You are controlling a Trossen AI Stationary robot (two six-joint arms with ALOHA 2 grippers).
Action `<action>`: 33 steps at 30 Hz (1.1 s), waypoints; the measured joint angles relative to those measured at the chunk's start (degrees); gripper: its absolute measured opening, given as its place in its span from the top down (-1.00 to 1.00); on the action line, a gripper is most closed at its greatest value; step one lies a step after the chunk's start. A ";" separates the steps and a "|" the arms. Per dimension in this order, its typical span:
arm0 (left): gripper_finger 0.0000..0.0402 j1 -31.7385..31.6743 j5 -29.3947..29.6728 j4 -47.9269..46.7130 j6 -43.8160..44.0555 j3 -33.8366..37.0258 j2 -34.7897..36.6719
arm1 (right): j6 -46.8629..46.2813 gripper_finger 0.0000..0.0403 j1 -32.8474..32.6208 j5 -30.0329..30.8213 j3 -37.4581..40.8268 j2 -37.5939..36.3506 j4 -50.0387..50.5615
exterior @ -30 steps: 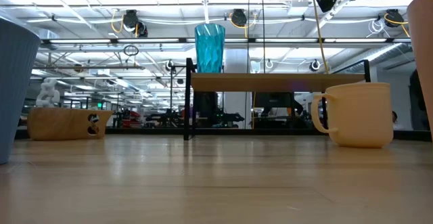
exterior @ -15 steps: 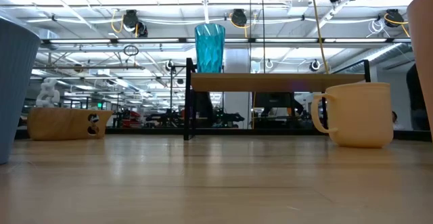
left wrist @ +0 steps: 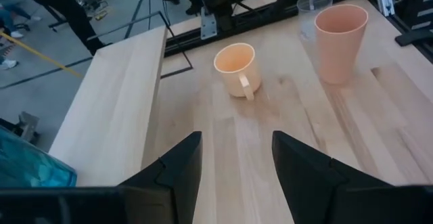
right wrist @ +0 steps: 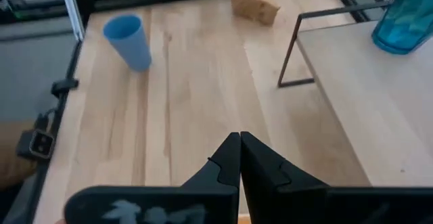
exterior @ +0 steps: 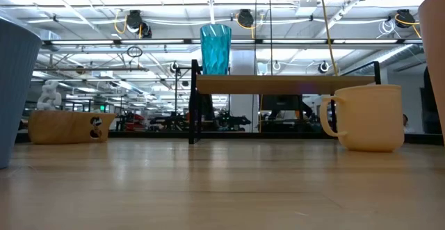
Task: Stack small to large cups/mugs on shelf
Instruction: Put the light blue cup on the shelf
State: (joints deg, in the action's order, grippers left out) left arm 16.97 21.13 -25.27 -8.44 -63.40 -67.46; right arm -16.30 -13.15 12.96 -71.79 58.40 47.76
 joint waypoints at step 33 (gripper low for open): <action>0.10 -0.11 -0.07 -0.23 -0.21 0.00 -0.02 | -3.03 1.00 -0.07 -7.24 -9.31 10.58 11.65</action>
State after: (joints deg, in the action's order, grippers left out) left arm 16.86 21.06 -25.50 -8.65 -63.40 -67.48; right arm -19.33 -13.21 5.73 -81.10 68.98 59.40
